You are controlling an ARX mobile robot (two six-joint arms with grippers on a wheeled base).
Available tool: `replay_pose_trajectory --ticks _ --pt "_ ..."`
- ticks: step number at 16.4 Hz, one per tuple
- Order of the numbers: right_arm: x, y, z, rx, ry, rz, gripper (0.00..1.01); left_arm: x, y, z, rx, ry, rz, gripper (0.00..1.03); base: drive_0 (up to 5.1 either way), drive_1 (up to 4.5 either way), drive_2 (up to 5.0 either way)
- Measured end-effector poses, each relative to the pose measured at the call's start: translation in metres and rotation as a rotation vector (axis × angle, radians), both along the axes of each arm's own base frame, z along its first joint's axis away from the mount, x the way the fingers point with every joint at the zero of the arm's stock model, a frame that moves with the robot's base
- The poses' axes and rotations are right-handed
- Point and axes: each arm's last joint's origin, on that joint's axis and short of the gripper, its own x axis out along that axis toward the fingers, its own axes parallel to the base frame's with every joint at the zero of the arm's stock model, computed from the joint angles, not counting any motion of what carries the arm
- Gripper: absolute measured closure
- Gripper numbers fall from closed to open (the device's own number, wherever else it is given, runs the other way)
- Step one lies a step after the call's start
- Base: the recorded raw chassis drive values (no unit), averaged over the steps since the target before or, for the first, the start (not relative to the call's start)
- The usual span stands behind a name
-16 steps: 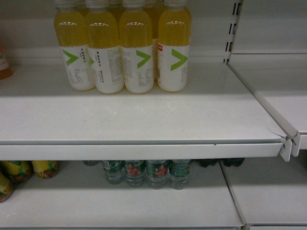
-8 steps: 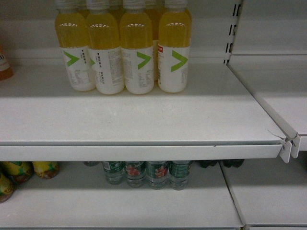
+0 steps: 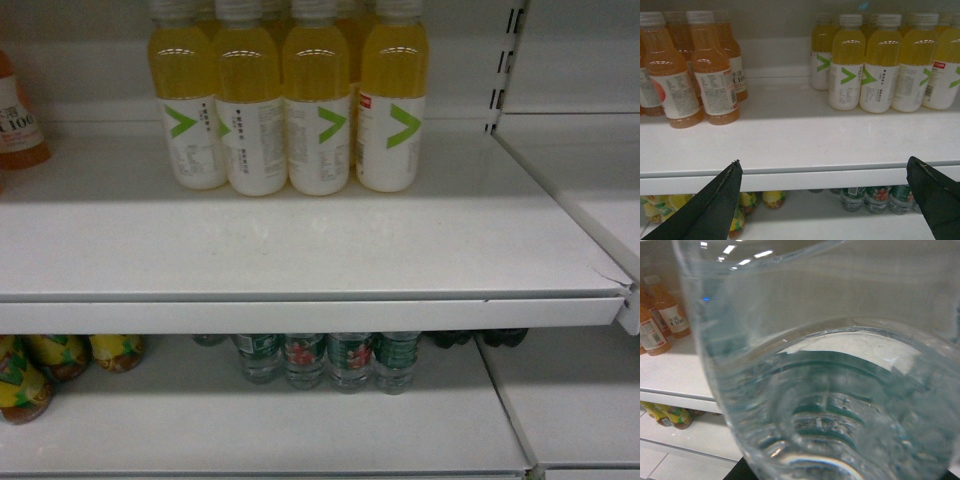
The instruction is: Move water from second to third shelf
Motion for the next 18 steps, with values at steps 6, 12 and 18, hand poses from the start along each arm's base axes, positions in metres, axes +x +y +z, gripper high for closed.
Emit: replay_pose_trajectory --ticks 6,12,18 --pt "0.0 0.0001 0.0001 0.0 -0.001 0.002 0.62 0.0 0.0 0.0 0.0 0.0 0.0 0.05 -4.8 2.42 2.4" --pt "0.0 0.0002 0.0001 0.0 -0.001 0.004 0.62 0.0 0.0 -0.0001 0.0 0.001 0.0 0.05 -4.9 2.49 2.5" --pt "-0.0001 0.0001 0.0001 0.0 -0.001 0.004 0.62 0.0 0.0 0.0 0.0 0.0 0.0 0.05 -5.0 2.42 2.4"
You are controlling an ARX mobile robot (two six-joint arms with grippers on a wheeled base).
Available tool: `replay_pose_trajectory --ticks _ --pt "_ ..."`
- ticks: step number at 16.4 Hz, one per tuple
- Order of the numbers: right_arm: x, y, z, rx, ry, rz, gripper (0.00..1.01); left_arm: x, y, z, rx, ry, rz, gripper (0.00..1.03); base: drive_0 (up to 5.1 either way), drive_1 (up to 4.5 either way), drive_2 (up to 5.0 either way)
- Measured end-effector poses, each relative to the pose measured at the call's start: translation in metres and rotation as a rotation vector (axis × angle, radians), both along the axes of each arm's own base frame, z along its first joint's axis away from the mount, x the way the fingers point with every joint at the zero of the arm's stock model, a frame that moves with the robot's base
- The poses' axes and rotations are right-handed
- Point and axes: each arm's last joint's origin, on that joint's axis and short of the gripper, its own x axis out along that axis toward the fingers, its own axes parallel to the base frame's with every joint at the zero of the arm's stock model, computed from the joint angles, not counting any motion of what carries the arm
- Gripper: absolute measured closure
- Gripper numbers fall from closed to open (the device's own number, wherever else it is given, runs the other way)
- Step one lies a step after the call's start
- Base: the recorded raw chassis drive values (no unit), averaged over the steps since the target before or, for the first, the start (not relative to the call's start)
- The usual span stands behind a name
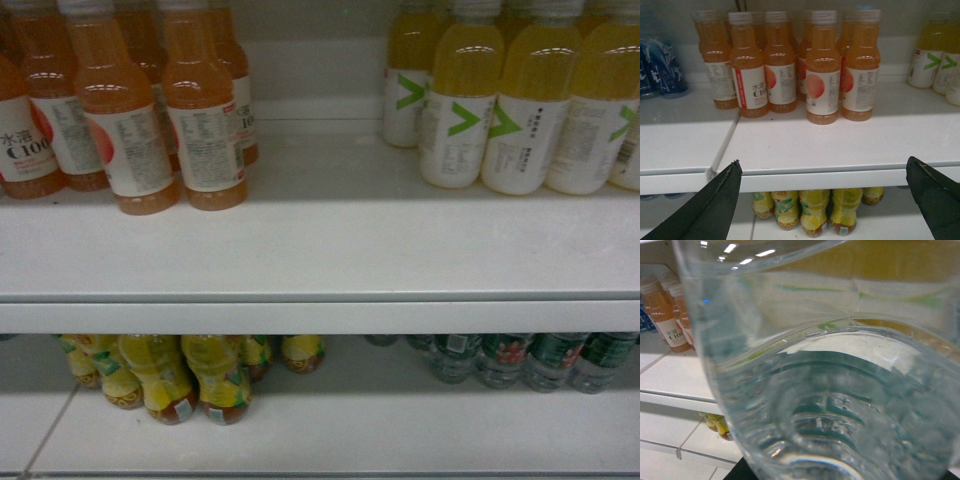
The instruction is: Move water from second to third shelf
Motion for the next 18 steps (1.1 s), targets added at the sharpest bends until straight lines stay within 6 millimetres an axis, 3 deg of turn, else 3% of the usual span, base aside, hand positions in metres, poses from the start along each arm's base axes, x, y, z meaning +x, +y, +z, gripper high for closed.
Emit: replay_pose_trajectory --ticks 18 --pt "0.0001 0.0 0.0 0.0 0.0 0.0 0.62 0.0 0.0 0.0 0.0 0.0 0.0 0.05 -5.0 2.47 2.5"
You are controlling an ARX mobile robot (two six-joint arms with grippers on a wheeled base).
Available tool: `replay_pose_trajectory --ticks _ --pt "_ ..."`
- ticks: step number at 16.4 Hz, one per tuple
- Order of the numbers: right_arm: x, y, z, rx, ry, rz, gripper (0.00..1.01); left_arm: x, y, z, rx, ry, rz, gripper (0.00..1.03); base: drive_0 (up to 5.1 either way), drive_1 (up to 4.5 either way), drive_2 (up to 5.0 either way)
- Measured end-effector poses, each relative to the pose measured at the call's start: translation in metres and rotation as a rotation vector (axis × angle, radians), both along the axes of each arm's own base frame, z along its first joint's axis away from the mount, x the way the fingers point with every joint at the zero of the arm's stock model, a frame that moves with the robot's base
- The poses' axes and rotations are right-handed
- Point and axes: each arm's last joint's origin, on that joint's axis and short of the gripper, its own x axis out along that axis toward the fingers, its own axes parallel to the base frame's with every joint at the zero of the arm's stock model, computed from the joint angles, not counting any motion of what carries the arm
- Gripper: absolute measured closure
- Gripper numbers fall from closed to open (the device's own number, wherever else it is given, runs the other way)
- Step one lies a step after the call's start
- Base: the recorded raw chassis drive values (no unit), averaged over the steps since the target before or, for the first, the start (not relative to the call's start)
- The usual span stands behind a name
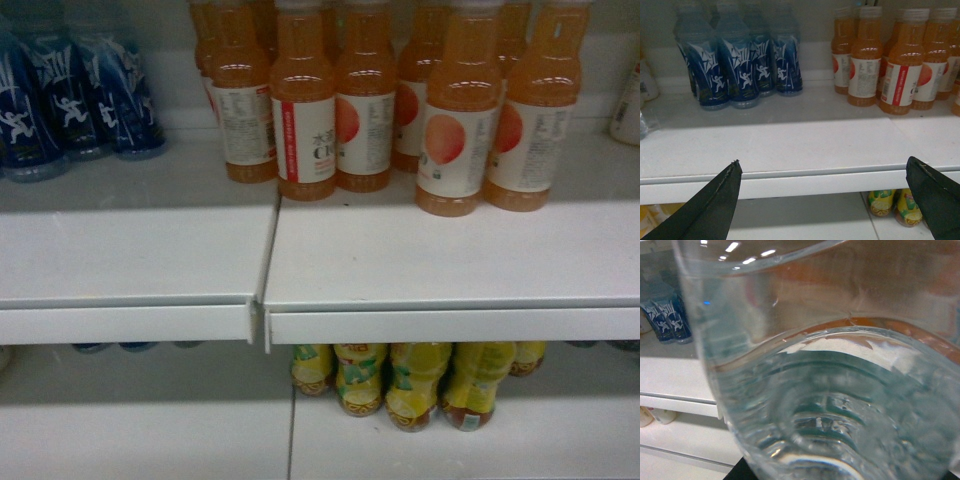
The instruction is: Move water from second to third shelf
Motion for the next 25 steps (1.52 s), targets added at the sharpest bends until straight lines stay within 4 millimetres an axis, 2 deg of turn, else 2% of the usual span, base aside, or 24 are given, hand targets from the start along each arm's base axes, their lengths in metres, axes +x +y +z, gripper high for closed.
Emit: replay_pose_trajectory --ticks 25 --pt "-0.0003 0.0001 0.0002 0.0 -0.002 0.002 0.62 0.0 0.0 0.0003 0.0 -0.003 0.0 0.05 -5.0 2.44 2.4"
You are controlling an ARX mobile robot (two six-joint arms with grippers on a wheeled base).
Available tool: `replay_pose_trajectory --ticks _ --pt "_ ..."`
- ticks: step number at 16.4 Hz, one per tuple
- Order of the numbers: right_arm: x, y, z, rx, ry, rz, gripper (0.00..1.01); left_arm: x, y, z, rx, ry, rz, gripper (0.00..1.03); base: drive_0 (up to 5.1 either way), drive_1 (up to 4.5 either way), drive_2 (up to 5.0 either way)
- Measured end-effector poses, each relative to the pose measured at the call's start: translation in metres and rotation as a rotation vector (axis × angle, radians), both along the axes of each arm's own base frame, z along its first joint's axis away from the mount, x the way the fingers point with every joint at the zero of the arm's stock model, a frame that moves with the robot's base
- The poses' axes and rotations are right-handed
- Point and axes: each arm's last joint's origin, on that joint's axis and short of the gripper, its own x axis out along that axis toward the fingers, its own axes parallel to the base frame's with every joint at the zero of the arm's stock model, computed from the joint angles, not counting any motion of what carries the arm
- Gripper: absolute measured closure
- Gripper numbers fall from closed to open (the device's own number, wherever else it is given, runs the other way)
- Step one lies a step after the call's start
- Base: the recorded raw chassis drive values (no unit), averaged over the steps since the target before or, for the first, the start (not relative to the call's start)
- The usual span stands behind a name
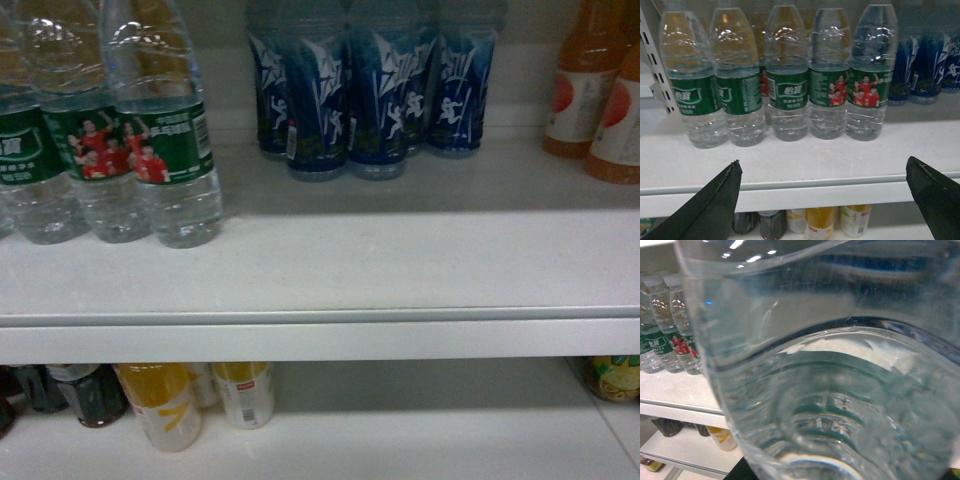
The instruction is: Move water from second to third shelf
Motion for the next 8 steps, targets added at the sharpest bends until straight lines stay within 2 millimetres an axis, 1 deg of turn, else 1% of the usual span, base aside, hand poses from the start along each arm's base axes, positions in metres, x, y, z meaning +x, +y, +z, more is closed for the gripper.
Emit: replay_pose_trajectory --ticks 8 --pt "0.0003 -0.0002 -0.0003 0.0 0.003 -0.003 0.62 0.0 0.0 -0.0003 0.0 0.003 0.0 0.05 -4.9 2.56 2.6"
